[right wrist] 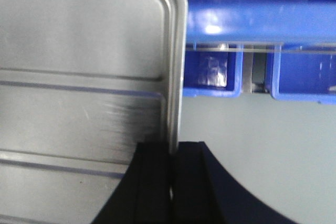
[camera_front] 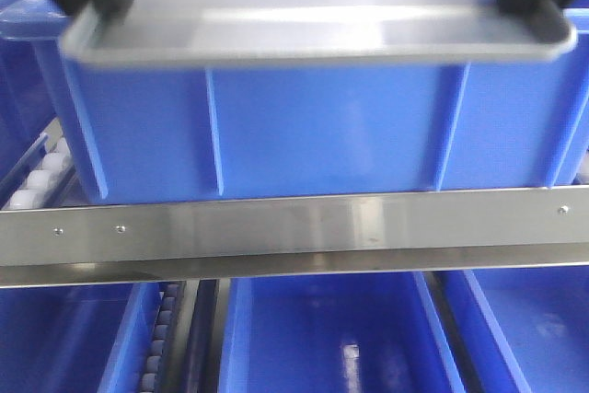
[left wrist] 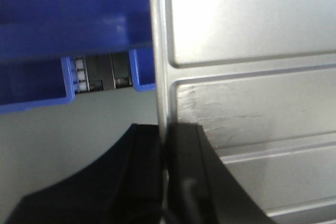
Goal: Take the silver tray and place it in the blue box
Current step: 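Move the held tray over the blue bin and lower it inside, then open both grippers to release the tray into the bin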
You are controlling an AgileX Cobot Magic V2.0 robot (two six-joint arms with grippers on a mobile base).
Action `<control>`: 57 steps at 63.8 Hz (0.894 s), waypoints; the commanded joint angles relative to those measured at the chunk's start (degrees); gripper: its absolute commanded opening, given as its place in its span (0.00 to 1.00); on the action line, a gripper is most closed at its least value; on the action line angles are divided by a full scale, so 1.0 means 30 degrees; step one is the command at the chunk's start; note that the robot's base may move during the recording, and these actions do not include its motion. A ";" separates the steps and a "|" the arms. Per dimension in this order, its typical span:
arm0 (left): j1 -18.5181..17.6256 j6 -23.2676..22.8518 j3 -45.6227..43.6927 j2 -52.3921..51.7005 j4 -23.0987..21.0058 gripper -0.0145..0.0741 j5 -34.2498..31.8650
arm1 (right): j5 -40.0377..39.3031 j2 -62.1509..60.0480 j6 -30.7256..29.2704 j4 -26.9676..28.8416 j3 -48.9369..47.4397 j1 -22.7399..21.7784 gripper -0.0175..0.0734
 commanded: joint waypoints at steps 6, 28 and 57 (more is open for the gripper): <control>0.1521 0.2317 -0.2069 0.0460 -0.1719 0.15 -0.4052 | -0.3763 0.0370 -0.1040 0.1509 -0.1882 -0.1180 0.25; 0.5483 0.8631 -0.6008 0.4024 -0.8310 0.15 -0.5359 | -0.4698 0.4605 -0.6860 0.6537 -0.7243 -0.3712 0.25; 0.6447 0.9399 -0.7139 0.6299 -0.8812 0.15 -0.6775 | -0.4015 0.9043 -0.9777 0.8991 -1.0515 -0.5042 0.25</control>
